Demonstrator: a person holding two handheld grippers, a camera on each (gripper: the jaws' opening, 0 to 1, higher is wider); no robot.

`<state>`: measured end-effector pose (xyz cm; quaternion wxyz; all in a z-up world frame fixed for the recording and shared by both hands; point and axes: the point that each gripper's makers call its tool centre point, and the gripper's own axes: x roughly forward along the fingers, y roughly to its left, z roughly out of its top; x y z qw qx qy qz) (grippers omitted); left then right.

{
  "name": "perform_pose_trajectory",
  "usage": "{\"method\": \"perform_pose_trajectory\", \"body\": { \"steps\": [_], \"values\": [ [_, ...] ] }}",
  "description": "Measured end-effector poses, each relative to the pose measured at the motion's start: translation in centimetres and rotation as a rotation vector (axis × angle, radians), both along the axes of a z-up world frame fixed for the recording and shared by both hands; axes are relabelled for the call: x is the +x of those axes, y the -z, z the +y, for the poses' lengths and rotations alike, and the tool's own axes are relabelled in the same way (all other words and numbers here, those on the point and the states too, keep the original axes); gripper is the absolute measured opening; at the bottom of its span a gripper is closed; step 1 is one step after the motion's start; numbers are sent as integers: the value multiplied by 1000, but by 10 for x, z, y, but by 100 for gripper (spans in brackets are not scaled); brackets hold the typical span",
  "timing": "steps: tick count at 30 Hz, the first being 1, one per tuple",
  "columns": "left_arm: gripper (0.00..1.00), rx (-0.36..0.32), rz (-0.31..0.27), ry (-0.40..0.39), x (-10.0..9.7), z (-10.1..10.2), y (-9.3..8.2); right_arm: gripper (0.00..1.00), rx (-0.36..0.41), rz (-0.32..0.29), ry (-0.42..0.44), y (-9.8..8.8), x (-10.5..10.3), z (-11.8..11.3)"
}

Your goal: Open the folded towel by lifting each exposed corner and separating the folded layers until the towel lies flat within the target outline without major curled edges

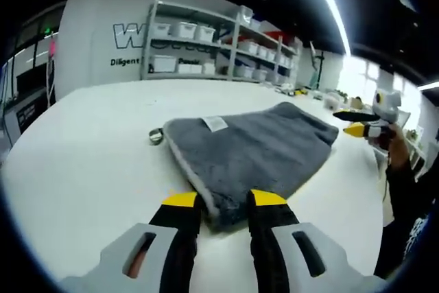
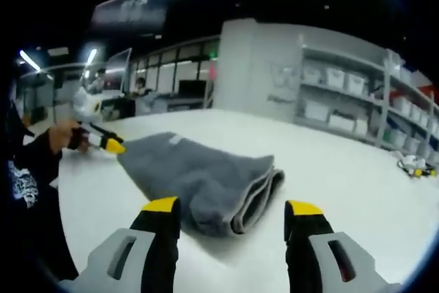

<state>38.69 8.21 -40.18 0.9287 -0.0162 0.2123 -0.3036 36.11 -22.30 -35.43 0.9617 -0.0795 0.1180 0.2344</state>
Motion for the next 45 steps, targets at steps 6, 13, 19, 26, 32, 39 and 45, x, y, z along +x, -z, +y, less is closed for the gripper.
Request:
{"method": "perform_pose_trajectory", "body": {
  "steps": [6, 13, 19, 26, 32, 39, 45],
  "values": [
    [24, -11, 5, -1, 0, 0, 0, 54, 16, 21, 13, 9, 6, -3],
    [23, -28, 13, 0, 0, -1, 1, 48, -37, -2, -12, 13, 7, 6],
    [21, -30, 20, 6, -2, 1, 2, 47, -9, 15, 0, 15, 10, 5],
    [13, -8, 4, 10, -2, 0, 2, 31, -34, 54, 77, 28, 18, -7],
    [10, 46, -29, 25, -3, -1, 3, 27, -68, 60, 67, 35, 13, 1],
    [9, 48, -28, 32, -5, 0, 3, 22, -141, 64, 104, 44, 16, -8],
    [8, 42, -24, 37, -7, -1, 3, 18, -84, 83, 103, 39, 15, -11]
  ]
}}
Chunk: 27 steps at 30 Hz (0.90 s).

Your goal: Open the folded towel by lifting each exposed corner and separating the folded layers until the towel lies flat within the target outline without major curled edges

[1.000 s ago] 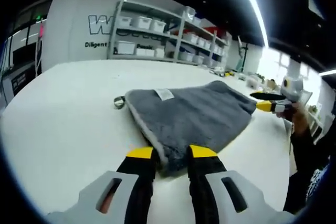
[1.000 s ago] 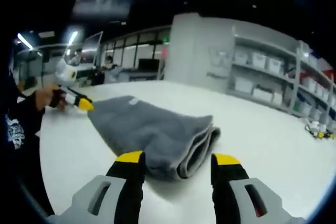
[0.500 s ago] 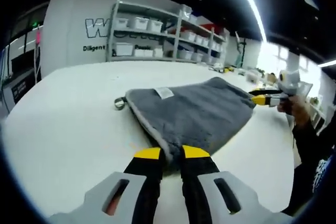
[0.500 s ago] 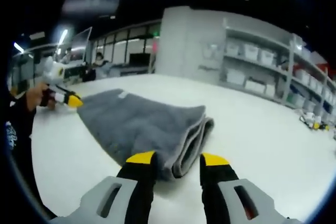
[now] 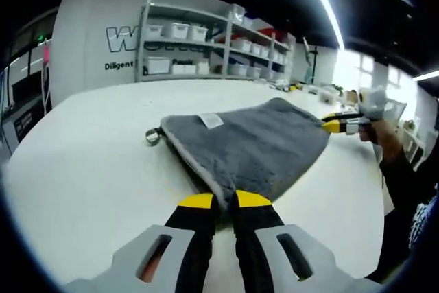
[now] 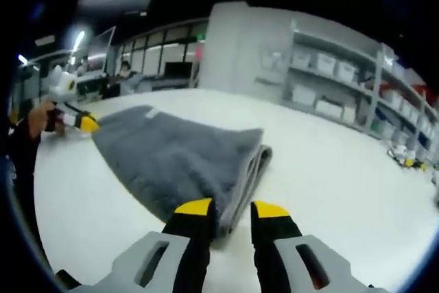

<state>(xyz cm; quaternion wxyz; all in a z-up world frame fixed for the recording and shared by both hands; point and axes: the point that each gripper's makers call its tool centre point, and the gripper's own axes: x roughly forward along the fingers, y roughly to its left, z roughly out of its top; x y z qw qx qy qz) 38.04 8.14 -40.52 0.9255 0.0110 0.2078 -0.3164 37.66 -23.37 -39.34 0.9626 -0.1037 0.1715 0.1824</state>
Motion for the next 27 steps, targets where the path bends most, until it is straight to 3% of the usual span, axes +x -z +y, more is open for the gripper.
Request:
{"method": "perform_pose_trajectory", "body": {
  "steps": [3, 6, 15, 23, 27],
  "values": [
    [8, -2, 4, 1, 0, 0, 0, 8, 13, 26, -39, 4, -3, 6],
    [8, 13, -3, 6, -2, -1, 0, 6, -3, 46, -45, 13, 0, 8],
    [6, 115, -47, 27, -6, -3, 0, 4, -7, 86, -40, 15, 3, 8],
    [5, 171, -47, 68, -19, -9, 0, 3, -157, 107, -33, 15, 19, 5],
    [4, 183, -45, 82, -22, -11, 1, 3, -192, 112, -38, 16, 27, 5]
  ]
}}
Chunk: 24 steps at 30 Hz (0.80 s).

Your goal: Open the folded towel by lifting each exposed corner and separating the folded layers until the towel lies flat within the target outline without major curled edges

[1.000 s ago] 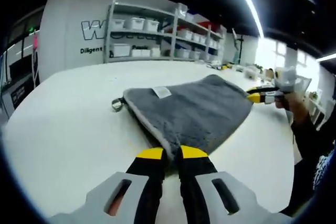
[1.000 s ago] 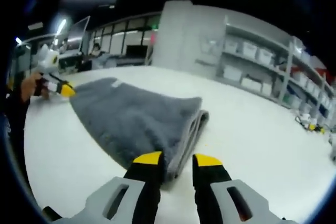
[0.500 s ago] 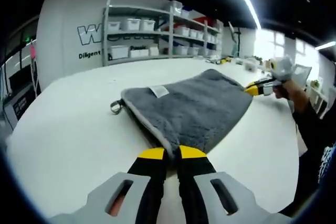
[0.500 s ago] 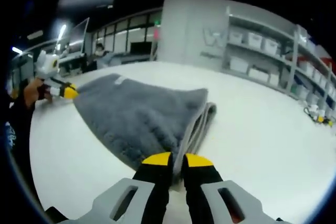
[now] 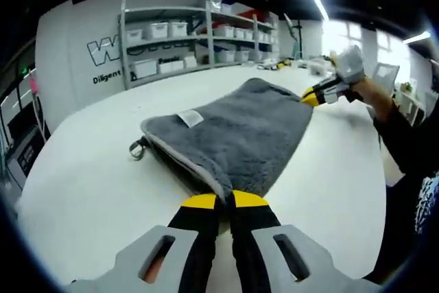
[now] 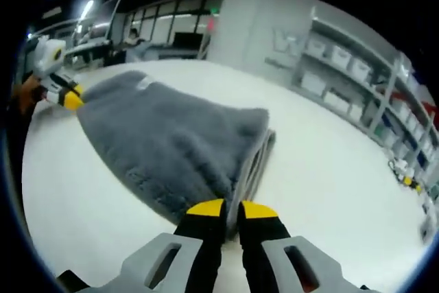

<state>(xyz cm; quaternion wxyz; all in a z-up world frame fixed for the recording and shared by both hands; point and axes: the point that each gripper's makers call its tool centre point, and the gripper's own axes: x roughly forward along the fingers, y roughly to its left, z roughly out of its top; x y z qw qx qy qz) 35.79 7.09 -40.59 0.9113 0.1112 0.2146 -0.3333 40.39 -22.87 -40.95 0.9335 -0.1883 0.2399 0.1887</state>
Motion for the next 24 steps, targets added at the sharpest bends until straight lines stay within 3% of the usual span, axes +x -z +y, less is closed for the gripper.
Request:
{"method": "perform_pose_trajectory", "body": {
  "steps": [10, 16, 24],
  "values": [
    [4, 57, -21, 46, -13, -11, 1, 1, -151, 36, -33, 3, 18, 1],
    [4, 116, -49, 56, -17, -14, 2, 1, -206, 92, -111, 5, 24, 3],
    [3, 118, -38, 76, -27, -22, 2, 1, -260, 139, -137, 7, 39, 8]
  ]
}}
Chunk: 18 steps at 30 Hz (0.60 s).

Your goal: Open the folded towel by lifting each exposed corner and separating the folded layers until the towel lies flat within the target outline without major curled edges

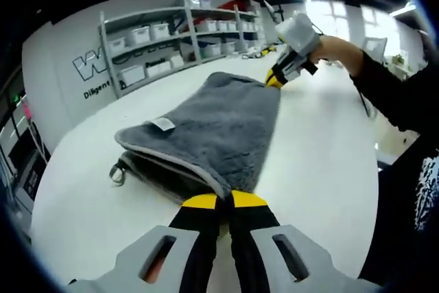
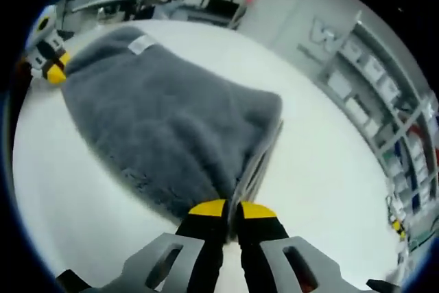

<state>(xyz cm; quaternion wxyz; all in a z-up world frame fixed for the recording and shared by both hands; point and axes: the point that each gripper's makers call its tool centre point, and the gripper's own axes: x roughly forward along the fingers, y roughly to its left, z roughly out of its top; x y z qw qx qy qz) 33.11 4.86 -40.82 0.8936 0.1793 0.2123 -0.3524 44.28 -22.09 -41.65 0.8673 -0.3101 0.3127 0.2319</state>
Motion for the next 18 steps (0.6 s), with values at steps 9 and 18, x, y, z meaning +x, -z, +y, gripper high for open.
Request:
{"method": "perform_pose_trajectory", "body": {
  "steps": [9, 18],
  "values": [
    [3, -40, 30, 77, -19, -25, 1, 1, -49, 24, -17, 1, 23, 4],
    [3, -19, 14, 128, -29, -43, 2, 0, -114, 52, -40, 3, 37, 9]
  ]
}}
